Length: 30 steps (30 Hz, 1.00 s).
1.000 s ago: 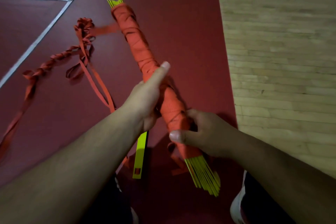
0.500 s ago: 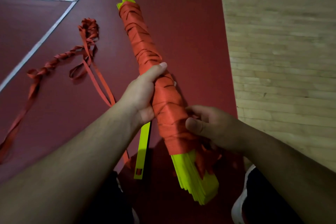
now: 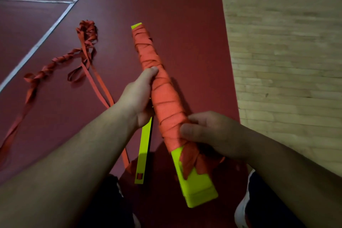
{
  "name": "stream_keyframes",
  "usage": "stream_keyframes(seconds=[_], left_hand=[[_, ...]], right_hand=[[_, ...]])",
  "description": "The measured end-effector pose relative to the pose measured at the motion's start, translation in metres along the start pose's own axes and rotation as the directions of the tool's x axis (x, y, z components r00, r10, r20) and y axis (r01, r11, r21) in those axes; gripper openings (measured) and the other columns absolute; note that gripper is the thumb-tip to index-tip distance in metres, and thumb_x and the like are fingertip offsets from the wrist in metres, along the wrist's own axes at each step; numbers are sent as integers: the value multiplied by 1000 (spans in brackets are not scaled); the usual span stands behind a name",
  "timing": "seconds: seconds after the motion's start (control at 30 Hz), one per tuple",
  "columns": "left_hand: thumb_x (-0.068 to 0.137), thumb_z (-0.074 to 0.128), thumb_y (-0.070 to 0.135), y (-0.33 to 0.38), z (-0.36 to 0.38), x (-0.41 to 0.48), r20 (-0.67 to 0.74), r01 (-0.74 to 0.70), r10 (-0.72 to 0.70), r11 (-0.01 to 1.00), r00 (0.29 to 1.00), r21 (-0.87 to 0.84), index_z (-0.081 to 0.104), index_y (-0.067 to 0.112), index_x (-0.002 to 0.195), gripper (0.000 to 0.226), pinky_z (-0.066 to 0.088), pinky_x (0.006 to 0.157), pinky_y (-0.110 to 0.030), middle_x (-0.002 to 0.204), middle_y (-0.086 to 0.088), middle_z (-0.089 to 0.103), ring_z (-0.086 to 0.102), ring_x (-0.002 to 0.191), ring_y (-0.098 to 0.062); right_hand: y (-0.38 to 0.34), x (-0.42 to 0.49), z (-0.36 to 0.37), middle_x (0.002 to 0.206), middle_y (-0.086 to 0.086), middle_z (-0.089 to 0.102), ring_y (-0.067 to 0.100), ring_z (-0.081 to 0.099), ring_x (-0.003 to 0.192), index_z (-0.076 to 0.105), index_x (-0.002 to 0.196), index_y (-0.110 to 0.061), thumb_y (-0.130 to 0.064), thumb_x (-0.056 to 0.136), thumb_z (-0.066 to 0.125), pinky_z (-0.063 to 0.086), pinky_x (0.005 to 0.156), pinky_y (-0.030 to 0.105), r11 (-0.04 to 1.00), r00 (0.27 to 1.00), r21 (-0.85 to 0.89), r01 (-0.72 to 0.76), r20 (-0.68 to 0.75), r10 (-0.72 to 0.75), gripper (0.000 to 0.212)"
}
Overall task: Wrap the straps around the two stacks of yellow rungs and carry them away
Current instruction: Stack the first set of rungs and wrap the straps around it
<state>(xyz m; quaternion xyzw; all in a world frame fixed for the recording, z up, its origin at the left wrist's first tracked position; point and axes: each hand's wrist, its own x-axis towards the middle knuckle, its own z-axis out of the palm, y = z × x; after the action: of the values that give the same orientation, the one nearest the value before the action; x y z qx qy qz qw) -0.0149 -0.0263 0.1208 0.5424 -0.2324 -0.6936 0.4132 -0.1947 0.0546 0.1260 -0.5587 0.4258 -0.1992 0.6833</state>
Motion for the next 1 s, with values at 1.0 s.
stream_keyframes(seconds=[1.0], left_hand=[[93, 51, 48, -2, 6, -8, 254, 123, -62, 965, 965, -232, 56, 11, 91, 37, 51, 64, -28, 80, -6, 59, 57, 68, -19]], right_hand=[[1, -1, 4, 84, 36, 58, 38, 52, 79, 62, 84, -2, -80, 59, 73, 39, 72, 51, 998, 995, 49, 26, -100, -20, 83]])
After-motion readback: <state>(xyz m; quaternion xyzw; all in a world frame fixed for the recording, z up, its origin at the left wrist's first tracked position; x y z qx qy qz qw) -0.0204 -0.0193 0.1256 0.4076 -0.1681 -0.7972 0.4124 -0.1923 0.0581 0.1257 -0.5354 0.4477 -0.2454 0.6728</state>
